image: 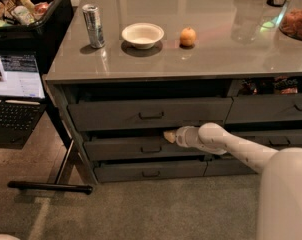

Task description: Open middle drawer

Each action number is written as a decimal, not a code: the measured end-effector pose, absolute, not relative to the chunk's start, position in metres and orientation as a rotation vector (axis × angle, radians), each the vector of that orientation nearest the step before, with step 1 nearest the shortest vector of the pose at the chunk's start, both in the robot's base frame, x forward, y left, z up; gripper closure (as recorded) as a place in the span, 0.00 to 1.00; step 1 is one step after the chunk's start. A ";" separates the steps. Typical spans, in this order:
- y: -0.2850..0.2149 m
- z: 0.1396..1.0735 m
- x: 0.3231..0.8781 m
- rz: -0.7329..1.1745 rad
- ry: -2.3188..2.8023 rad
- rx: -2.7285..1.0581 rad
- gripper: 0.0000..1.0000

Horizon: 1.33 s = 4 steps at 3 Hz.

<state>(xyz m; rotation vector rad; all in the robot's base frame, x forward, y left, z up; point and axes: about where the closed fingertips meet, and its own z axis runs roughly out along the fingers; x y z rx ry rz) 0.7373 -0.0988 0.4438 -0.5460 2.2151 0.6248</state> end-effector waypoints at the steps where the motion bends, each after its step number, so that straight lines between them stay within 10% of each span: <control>1: -0.100 0.441 0.734 0.622 2.245 -0.567 1.00; 4: -0.098 0.443 0.728 0.626 2.284 -0.603 1.00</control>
Offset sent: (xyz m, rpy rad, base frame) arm -0.0239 -0.0145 -0.0392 -0.1222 0.1678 0.0954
